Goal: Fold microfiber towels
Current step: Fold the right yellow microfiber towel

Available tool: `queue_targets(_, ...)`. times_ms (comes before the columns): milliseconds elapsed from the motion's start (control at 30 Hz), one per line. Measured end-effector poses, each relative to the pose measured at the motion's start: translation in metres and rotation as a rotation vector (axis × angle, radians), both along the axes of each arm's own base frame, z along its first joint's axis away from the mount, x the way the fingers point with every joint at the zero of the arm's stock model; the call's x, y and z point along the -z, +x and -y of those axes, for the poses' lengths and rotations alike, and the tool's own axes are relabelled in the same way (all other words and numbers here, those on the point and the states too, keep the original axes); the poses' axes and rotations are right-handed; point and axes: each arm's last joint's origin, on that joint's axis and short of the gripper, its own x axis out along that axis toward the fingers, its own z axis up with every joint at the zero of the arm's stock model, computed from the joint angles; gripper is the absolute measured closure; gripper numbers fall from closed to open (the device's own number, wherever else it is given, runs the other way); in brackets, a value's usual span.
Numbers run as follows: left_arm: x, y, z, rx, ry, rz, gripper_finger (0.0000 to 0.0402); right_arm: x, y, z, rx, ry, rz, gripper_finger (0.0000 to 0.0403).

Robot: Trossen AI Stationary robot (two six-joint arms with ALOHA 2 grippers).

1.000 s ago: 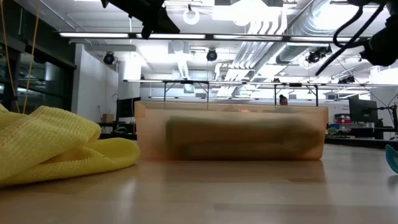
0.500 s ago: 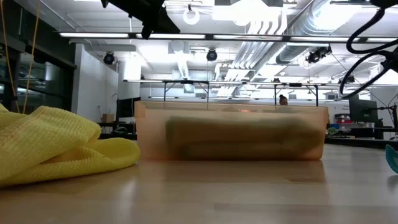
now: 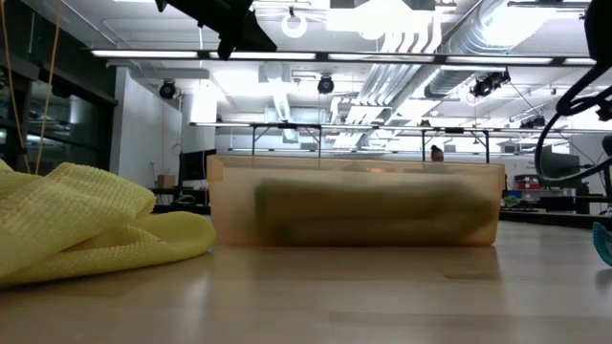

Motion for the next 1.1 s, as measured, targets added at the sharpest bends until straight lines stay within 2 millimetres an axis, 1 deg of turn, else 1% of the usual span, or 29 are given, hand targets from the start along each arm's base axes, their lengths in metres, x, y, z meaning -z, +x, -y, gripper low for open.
queue_targets(267,0.0,0.0,0.0,0.0,-0.001,0.0,0.0401,0.021,0.011,-0.007,0.059,-0.062,-0.031,0.019)
queue_targets(400,0.0,0.0,0.0,0.0,-0.001,0.0,0.0401,0.026,0.012,-0.008,0.065,-0.08,-0.069,0.019)
queue_targets(500,0.0,0.0,0.0,0.0,0.0,0.0,0.0401,0.028,0.012,-0.008,0.063,-0.083,-0.079,0.0202)
queue_targets(567,0.0,0.0,0.0,0.001,0.0,0.0,0.0402,0.028,0.012,-0.008,0.06,-0.078,-0.082,0.0223)
queue_targets(633,0.0,0.0,0.0,0.001,0.001,0.0,0.0401,0.027,0.012,-0.008,0.057,-0.077,-0.087,0.0254)
queue_targets(767,0.0,0.0,0.0,0.003,0.007,-0.004,0.0401,0.025,0.011,-0.008,0.018,-0.056,-0.094,0.0344)
queue_targets(800,0.0,0.0,0.0,0.003,0.007,-0.004,0.0401,0.021,0.012,-0.008,0.004,-0.055,-0.082,0.037)
queue_targets(833,0.0,0.0,0.0,0.003,0.006,-0.003,0.0401,0.014,0.013,-0.008,-0.017,-0.06,-0.054,0.0386)
queue_targets(867,0.0,0.0,0.0,0.003,0.006,-0.004,0.0402,0.006,0.015,-0.007,-0.044,-0.071,-0.011,0.0393)
queue_targets(933,0.0,0.0,0.0,0.003,0.007,-0.004,0.0401,-0.015,0.018,-0.005,-0.075,-0.101,0.078,0.0388)
queue_targets(1000,0.0,0.0,0.0,0.004,0.007,-0.003,0.0401,-0.04,0.019,0.001,-0.105,-0.137,0.182,0.0394)
queue_targets(1100,0.0,0.0,0.0,0.003,0.007,-0.003,0.0401,-0.086,0.018,0.015,-0.207,-0.233,0.394,0.0399)
